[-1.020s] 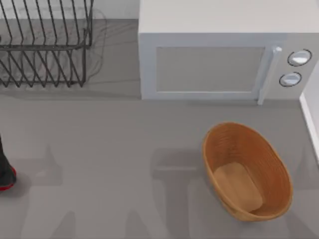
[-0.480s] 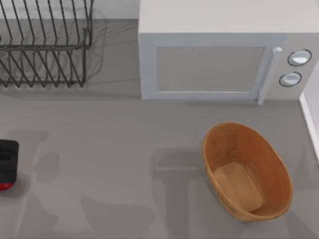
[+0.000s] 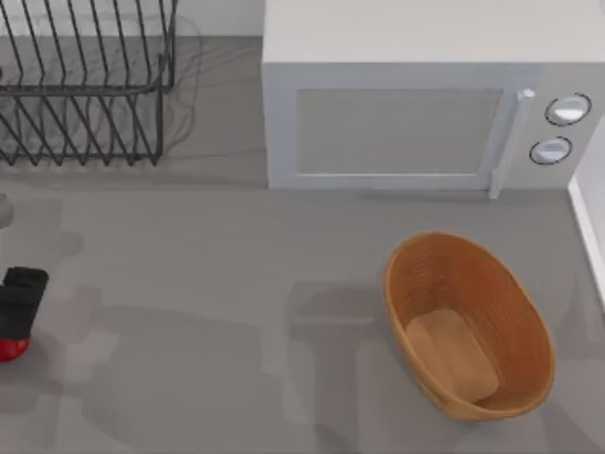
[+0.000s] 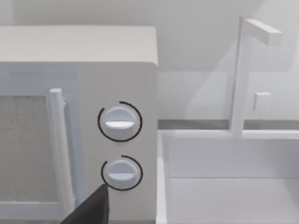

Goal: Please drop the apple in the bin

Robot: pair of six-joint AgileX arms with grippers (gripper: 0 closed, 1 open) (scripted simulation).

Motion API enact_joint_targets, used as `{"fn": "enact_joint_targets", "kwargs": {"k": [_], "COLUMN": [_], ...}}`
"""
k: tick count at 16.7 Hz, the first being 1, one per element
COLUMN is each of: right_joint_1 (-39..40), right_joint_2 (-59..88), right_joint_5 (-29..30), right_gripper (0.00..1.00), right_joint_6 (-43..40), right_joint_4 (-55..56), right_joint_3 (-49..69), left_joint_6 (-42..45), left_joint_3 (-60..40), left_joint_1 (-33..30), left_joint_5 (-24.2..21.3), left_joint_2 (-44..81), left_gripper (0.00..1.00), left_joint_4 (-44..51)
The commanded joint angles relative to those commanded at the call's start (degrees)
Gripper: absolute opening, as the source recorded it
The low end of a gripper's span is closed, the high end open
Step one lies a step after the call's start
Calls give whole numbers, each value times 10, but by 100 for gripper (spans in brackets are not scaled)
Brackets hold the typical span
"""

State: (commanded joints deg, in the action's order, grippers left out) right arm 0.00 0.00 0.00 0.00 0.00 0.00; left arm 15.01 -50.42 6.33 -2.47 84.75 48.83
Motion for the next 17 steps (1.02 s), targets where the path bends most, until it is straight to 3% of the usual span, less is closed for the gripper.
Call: {"fn": "enact_joint_targets", "kwargs": {"k": [3, 9, 17], "right_joint_1": [0, 0, 0], "right_joint_2": [0, 0, 0], "right_joint_5": [0, 0, 0], "right_gripper": [100, 100, 100], "right_joint_6": [0, 0, 0], "right_joint_4": [0, 0, 0], "right_joint_3": [0, 0, 0], "left_joint_6": [12, 12, 9], "left_joint_3": [-46, -48, 25], "left_joint_1": [5, 3, 0], "left_joint_5": [-2, -1, -1], "left_joint_2": [42, 45, 126], "left_gripper": [100, 100, 100], "left_joint_4": [31, 31, -125]}}
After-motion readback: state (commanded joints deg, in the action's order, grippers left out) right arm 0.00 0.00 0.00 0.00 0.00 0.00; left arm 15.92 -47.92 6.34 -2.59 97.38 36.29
